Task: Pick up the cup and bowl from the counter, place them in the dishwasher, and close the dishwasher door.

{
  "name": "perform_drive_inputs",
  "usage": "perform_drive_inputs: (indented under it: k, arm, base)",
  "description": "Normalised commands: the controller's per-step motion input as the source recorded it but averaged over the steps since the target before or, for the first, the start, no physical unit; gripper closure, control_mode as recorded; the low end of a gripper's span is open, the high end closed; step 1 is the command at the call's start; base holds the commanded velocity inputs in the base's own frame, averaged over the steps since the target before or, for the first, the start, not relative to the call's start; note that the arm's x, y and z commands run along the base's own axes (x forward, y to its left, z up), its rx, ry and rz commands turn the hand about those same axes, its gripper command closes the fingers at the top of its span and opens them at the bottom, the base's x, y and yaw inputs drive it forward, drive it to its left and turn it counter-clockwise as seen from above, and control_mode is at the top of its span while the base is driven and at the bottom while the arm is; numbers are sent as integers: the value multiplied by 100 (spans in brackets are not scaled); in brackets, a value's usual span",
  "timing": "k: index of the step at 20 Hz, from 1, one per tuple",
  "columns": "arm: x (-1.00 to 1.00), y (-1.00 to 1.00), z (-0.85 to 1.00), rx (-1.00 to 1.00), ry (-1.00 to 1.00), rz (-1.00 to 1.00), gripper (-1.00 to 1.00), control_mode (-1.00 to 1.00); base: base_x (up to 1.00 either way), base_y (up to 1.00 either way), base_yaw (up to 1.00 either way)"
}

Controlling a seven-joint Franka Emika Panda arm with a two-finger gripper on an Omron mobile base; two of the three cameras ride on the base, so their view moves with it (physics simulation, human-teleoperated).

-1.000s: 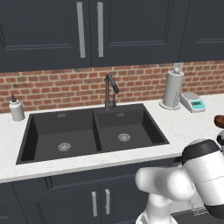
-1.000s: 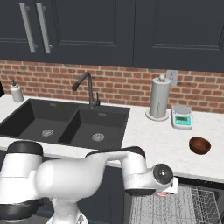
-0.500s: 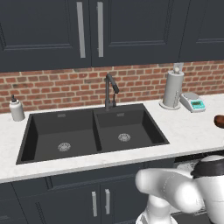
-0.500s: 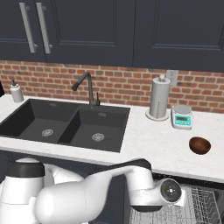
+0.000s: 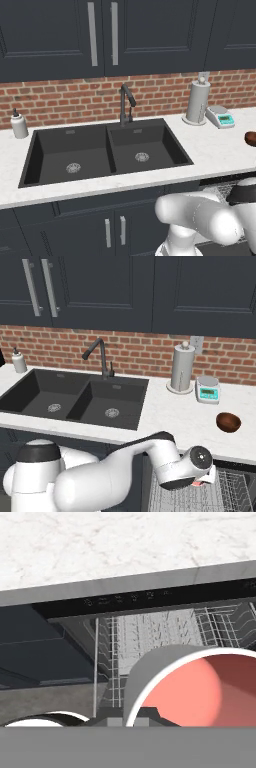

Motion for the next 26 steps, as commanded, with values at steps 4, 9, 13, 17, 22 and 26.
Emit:
perform_drive_inputs:
  k: [4, 9, 13, 17, 22, 26]
  arm:
    - [17, 0, -8, 0, 13, 0, 100, -100]
    - [11, 0, -40, 0, 3, 0, 100, -100]
    - [2, -2, -57, 0, 0, 0, 100, -100]
    - [0, -3, -54, 0, -5, 0, 100, -100]
    - [0, -2, -46, 0, -9, 0, 100, -100]
    - [0, -11, -33, 0, -3, 0, 100, -100]
  base:
    - [0, 0, 0]
    - [0, 0, 0]
    - [0, 0, 0]
    - [0, 0, 0]
    - [0, 0, 0]
    - [0, 0, 0]
